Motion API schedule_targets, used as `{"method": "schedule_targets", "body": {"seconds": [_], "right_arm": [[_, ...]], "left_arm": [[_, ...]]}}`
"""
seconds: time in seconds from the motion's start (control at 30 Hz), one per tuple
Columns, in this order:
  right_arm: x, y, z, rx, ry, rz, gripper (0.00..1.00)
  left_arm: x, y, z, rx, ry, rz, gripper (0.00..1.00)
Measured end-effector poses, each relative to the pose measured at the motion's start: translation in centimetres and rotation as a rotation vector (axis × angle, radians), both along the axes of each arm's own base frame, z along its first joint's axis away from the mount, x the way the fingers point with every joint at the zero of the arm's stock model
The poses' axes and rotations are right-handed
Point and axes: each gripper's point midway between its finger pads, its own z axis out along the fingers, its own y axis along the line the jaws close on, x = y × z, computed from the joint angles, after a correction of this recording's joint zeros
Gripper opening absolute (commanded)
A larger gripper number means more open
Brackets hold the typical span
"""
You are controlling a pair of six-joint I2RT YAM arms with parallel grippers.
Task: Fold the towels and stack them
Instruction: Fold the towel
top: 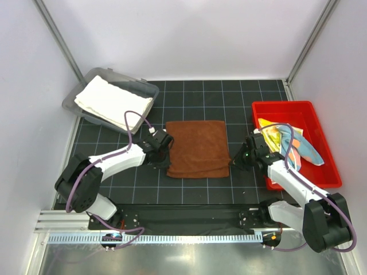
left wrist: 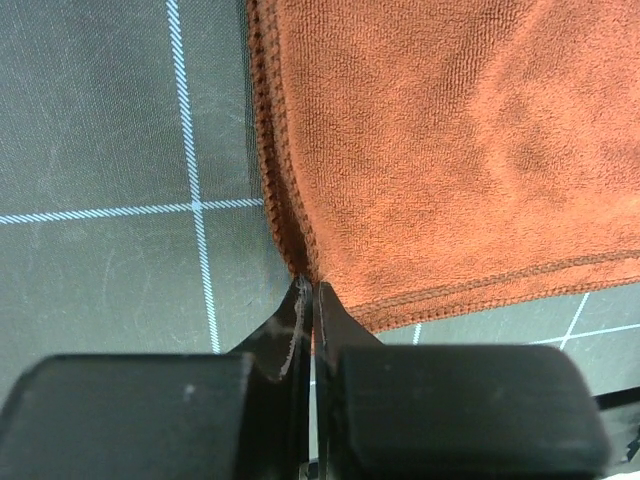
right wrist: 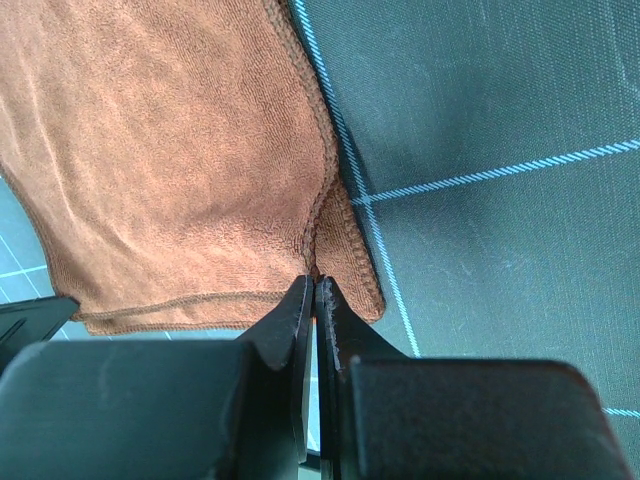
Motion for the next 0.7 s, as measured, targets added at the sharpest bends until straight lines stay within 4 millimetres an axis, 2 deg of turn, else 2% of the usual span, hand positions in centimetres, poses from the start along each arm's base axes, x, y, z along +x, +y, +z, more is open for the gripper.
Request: {"method": "schedule_targets", "body": {"seconds": [0.2,0.3,0.47,0.53,0.6,0.7], "right_arm": [[0.1,0.0,0.1,-0.005,0.005,0.01,0.01],[0.6,0.2,1.0,-0.015,0.007,0.025,0.01],[1.9,0.8,3.9,-0.012,-0.03,0.065,0.01],[2.0,1.0,4.5,-0.005,-0.04,0.081,0.01],[1.2,1.1,4.1,0.008,-0.03,0.095,0.01],[-1.2,0.8,1.9,0.016,0.019,0.104,0.01]], "left_arm": [[0.4,-0.1,0.8,0.013,-0.001,0.005,0.0],[1.3,-0.5,2.6,0.018,-0.014,0.012,0.0],[2.6,-1.3,6.3,-0.01,-0.065,0.018,0.0],[2.2,-1.1,6.9,-0.02,-0.069,0.02,0.0],[1.1,-0.5,6.7,-0.041,-0.065,0.022,0.0],[-1.4,1.2,4.5,-0.028,-0.015,0.031,0.0]]}}
